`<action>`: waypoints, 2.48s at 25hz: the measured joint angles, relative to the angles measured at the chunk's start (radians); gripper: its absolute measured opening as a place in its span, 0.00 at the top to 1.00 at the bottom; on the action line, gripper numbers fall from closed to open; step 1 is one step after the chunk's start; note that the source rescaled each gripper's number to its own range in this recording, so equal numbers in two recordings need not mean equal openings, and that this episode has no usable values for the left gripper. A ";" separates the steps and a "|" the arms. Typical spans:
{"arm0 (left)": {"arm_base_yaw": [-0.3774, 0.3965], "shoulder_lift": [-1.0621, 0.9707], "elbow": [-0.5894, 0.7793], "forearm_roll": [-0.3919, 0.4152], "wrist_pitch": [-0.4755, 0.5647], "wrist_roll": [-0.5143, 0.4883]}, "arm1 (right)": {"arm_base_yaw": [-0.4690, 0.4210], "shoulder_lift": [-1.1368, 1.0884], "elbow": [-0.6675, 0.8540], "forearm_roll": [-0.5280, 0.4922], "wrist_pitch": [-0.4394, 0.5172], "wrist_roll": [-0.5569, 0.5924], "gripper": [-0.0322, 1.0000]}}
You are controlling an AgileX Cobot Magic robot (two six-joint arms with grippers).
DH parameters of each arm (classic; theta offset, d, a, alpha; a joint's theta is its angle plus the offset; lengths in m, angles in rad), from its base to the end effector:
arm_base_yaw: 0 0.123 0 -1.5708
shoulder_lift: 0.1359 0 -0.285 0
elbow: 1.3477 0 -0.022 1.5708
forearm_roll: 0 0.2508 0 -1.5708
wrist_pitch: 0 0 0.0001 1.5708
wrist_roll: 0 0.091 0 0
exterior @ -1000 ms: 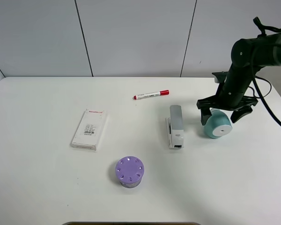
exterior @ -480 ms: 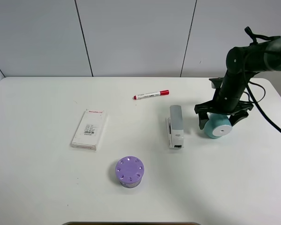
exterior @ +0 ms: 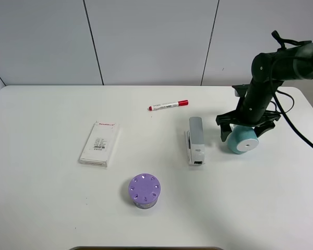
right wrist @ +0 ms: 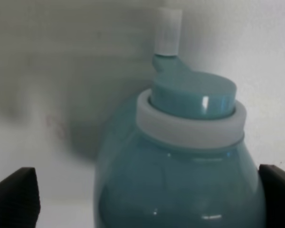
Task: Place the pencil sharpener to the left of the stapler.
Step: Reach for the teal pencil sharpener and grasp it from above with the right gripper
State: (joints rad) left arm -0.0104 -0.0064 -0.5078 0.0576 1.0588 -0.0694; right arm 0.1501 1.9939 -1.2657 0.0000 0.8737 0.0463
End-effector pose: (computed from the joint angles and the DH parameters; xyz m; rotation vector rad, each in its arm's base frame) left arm -0.0067 0.0046 0.2797 -0.0629 2.0259 0.0183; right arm 0.3662 0.0554 0.1414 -0.1601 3.0816 0.0085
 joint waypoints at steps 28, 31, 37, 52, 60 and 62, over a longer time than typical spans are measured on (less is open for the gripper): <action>0.000 0.000 0.000 0.000 0.000 0.000 | 0.000 0.000 0.000 -0.008 -0.003 0.030 0.00; 0.000 0.000 0.000 0.000 0.000 0.000 | 0.000 0.001 0.000 -0.008 -0.002 0.030 0.00; 0.000 0.000 0.000 0.000 0.000 0.000 | 0.000 0.058 0.000 -0.006 0.047 0.030 0.00; 0.000 0.000 0.000 0.000 0.000 0.000 | 0.000 0.074 0.000 0.000 -0.008 0.020 0.04; 0.000 0.000 0.000 0.000 0.000 0.000 | -0.003 0.074 0.000 0.000 -0.007 0.020 0.52; 0.000 0.000 0.000 0.000 0.000 0.000 | -0.003 0.074 0.000 0.000 -0.007 0.020 0.68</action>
State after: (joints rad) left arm -0.0104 -0.0064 -0.5078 0.0576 1.0588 -0.0694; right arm 0.1471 2.0680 -1.2657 0.0000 0.8672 0.0660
